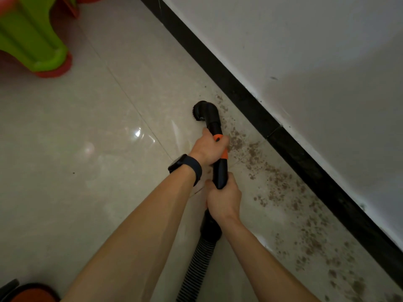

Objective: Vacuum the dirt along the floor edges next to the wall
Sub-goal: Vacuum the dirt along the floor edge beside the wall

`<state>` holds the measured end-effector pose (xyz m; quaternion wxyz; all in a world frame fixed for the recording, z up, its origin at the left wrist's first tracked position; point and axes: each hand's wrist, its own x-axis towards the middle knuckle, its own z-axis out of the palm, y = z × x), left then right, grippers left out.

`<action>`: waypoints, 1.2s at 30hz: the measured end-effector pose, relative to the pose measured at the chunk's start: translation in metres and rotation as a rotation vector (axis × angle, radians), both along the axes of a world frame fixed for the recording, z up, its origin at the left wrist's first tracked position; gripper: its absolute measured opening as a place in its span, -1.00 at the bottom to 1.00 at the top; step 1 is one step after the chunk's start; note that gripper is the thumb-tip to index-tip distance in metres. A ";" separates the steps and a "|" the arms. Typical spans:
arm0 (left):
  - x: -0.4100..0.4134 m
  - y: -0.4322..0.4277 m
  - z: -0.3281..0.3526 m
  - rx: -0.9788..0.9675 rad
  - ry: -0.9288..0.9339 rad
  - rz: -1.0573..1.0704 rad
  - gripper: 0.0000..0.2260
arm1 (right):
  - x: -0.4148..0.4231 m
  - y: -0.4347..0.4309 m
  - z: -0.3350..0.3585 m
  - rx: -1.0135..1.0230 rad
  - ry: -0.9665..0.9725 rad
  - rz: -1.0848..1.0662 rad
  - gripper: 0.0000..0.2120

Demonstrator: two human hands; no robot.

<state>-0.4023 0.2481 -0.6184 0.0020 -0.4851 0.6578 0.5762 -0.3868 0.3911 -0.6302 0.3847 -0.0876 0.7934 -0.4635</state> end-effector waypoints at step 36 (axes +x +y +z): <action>0.002 -0.034 0.039 0.016 0.092 0.012 -0.62 | -0.025 -0.052 0.024 0.304 0.356 0.211 -0.63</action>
